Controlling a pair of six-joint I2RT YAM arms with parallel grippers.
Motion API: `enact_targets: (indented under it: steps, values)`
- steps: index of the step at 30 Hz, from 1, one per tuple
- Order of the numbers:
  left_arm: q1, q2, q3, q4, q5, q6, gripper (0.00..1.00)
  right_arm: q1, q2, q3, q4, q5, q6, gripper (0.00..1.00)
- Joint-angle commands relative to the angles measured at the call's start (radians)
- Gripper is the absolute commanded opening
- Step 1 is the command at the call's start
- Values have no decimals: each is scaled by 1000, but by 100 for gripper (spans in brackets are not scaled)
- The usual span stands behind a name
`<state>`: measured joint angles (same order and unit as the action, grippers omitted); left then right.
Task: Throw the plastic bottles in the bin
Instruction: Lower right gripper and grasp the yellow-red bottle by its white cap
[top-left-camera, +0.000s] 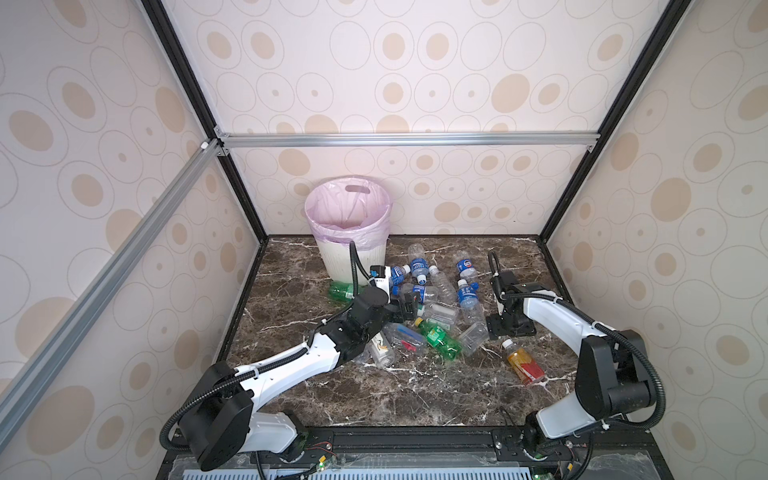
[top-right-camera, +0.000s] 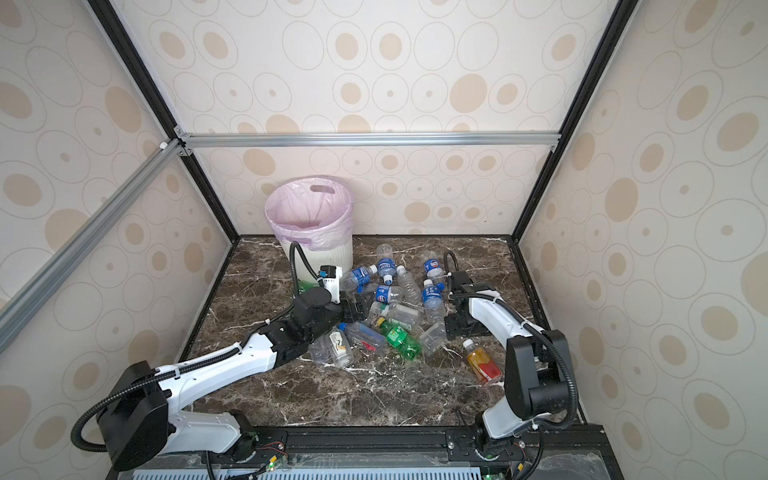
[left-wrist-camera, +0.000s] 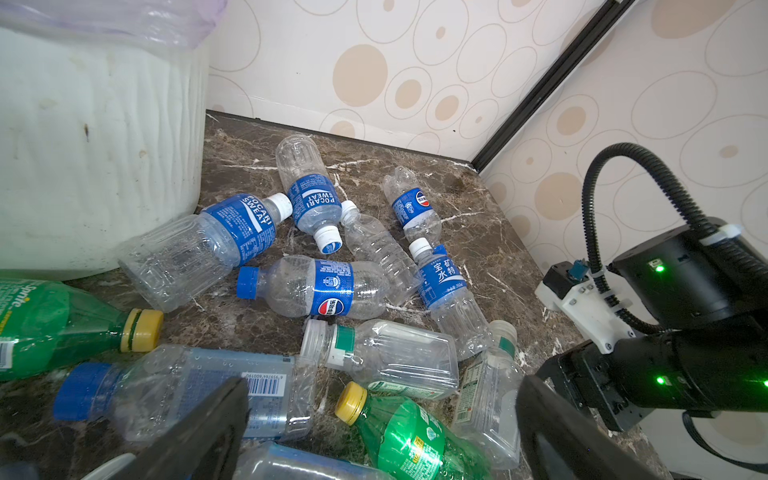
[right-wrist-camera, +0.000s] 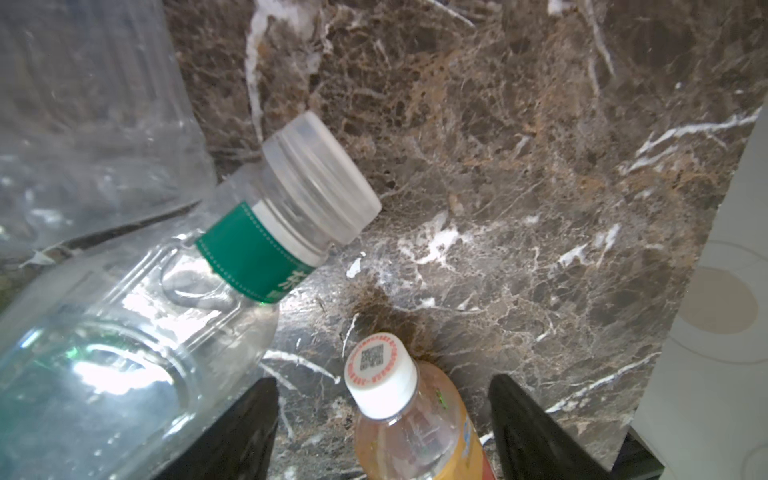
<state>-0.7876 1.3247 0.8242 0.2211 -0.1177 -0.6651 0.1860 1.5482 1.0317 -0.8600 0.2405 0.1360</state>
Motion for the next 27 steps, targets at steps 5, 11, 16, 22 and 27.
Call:
enact_targets:
  steps: [5,11,16,22,27]
  values:
    - [-8,17,29,-12,15,-16,99,7,-35,-24,8,18,-81,85]
    - [-8,38,32,-7,45,-33,99,27,-78,-26,14,111,-165,87]
    - [-9,50,45,-26,51,-33,99,51,-72,-23,-26,145,-195,90]
    - [-9,38,35,-13,50,-40,99,63,-33,8,-87,129,-209,91]
    - [-9,42,37,-14,62,-44,99,65,26,40,-125,105,-212,90]
